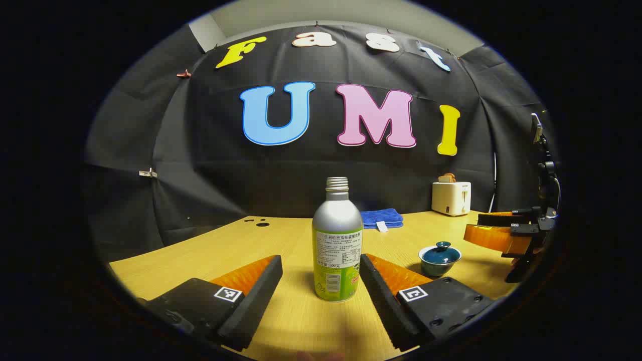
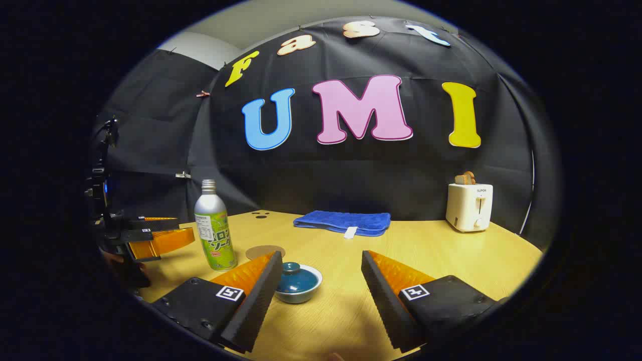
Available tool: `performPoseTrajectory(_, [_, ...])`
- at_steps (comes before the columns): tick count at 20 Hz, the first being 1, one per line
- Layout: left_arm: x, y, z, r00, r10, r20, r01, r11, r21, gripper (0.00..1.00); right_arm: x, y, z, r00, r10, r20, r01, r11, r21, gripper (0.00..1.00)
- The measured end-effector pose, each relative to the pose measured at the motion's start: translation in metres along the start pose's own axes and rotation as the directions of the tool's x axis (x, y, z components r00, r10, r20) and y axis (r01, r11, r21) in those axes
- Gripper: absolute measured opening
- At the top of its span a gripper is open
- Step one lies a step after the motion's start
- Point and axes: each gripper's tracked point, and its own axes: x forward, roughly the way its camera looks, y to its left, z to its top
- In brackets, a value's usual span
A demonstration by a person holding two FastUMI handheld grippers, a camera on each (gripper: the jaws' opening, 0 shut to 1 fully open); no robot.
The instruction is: Open the teacup lid with one hand, grasp the water bottle and pour water into the teacup with the other hand; after pouring, place the water bottle on the coaster and then close the teacup lid.
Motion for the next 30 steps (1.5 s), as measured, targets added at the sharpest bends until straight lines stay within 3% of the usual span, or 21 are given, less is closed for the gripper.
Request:
performPoseTrajectory(20, [0.000, 0.001, 0.000, 1.000, -0.001, -0.001, 0.001, 1.000, 0.001, 0.98, 0.009, 0.016, -0.001, 1.000, -0.004, 0.002, 0.004, 1.000, 0.001, 0.98])
performPoseTrajectory(24, [-0.001, 0.001, 0.001, 1.000, -0.001, -0.001, 0.001, 1.000, 0.001, 0.98, 0.015, 0.029, -0.002, 0.999, 0.049, -0.008, -0.049, 0.999, 0.005, 0.97])
performPoseTrajectory(27, [-0.001, 0.001, 0.001, 1.000, -0.001, -0.001, 0.001, 1.000, 0.001, 0.98, 0.031, 0.029, -0.007, 0.999, 0.036, -0.034, -0.036, 0.999, 0.002, 0.95])
performPoseTrajectory(30, [0.000, 0.002, 0.000, 1.000, -0.001, -0.001, 0.001, 1.000, 0.000, 0.98, 0.044, 0.031, -0.023, 0.991, 0.034, -0.133, -0.034, 0.999, 0.003, 0.81])
